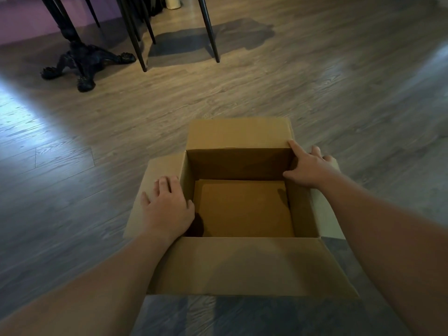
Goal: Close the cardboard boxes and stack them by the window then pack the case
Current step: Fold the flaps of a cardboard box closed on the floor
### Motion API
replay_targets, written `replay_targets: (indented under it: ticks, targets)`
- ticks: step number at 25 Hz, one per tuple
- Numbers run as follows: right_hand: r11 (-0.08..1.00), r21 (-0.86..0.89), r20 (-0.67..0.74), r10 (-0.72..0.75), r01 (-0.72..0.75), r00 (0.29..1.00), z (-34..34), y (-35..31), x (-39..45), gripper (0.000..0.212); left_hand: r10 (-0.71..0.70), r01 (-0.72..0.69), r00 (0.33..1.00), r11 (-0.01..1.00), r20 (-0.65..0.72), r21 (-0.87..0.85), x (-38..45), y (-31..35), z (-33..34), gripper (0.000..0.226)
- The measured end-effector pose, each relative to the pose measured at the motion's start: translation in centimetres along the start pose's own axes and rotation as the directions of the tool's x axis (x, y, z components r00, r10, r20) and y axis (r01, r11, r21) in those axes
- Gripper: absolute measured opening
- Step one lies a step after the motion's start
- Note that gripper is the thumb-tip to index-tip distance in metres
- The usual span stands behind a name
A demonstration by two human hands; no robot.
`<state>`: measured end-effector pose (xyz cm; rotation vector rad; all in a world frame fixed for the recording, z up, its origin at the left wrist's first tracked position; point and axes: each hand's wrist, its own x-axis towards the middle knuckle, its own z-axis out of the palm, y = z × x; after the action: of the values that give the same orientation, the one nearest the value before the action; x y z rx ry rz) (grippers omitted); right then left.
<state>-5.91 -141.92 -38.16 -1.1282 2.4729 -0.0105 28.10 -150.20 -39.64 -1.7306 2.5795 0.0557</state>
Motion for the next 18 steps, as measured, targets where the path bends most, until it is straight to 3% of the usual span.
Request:
replay_targets:
  ticks: [3,6,8,11,15,18]
  targets:
    - [0.995,0.098,-0.013,0.03,-0.028,0.999,0.9,2.0,-1.3,0.089,-0.154,0.154,0.988,0.988,0.03,-0.027,0.6,-1.2,-0.6,0.06]
    - [0.982,0.153,-0.018,0.118,-0.114,0.993,1.6,3.8,-3.3,0.086,-0.451,0.471,0.879,0.872,0.154,-0.136,1.1,-3.1,-0.7,0.069]
    - [0.977,0.13,-0.057,0.179,-0.171,0.982,1.2,4.6,-4.7,0.087,-0.532,0.573,0.817,0.792,0.224,-0.21,1.2,-4.3,-1.0,0.079]
    - [0.984,0.067,-0.235,0.176,-0.164,0.956,-1.1,4.5,-6.4,0.074,-0.547,0.562,0.827,0.788,0.131,-0.251,1.3,-4.3,-2.3,0.082]
    - [0.998,0.057,-0.432,0.06,-0.039,0.9,-3.8,2.2,-8.5,0.058,-0.41,0.391,0.911,0.895,-0.052,-0.215,1.0,-1.6,-4.5,0.074]
    - [0.999,0.022,-0.466,-0.028,0.043,0.884,-4.6,0.1,-9.9,0.064,-0.413,0.414,0.909,0.881,0.057,-0.228,1.3,-1.0,-5.0,0.075]
